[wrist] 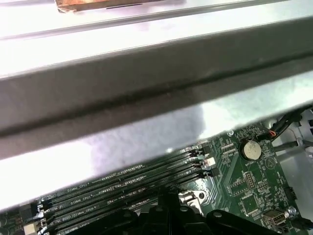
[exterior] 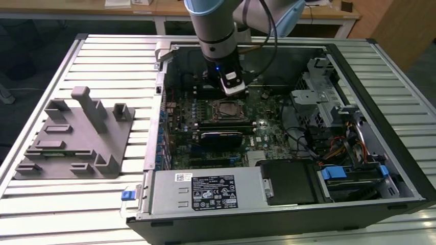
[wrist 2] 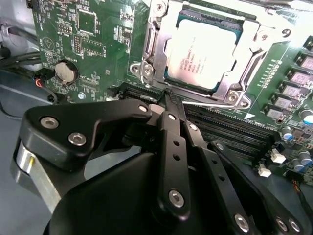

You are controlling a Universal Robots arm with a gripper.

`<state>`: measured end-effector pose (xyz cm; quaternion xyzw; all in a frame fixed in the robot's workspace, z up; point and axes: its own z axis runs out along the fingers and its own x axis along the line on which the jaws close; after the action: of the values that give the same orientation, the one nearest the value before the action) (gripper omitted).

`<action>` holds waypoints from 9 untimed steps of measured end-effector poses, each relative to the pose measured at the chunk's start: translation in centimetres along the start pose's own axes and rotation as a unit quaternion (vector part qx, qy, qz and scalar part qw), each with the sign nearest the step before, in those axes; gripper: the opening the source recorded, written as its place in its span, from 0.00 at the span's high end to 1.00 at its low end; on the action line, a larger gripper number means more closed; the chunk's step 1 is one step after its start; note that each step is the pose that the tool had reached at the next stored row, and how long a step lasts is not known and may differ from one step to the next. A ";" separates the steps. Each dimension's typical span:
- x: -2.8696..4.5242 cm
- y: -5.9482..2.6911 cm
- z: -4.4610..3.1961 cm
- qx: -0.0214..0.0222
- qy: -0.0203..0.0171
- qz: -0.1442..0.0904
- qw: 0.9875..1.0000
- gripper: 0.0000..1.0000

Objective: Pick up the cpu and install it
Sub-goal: 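Install the first cpu locking lever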

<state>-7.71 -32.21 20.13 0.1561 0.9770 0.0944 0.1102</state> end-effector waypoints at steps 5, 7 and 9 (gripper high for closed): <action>0.14 0.22 0.02 0.000 0.000 0.000 1.000 0.89; 0.15 0.25 0.03 0.000 0.000 0.000 1.000 0.89; 0.16 0.27 0.06 0.000 0.000 0.000 1.000 0.89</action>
<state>-7.78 -31.90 20.10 0.1564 0.9770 0.0946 0.1103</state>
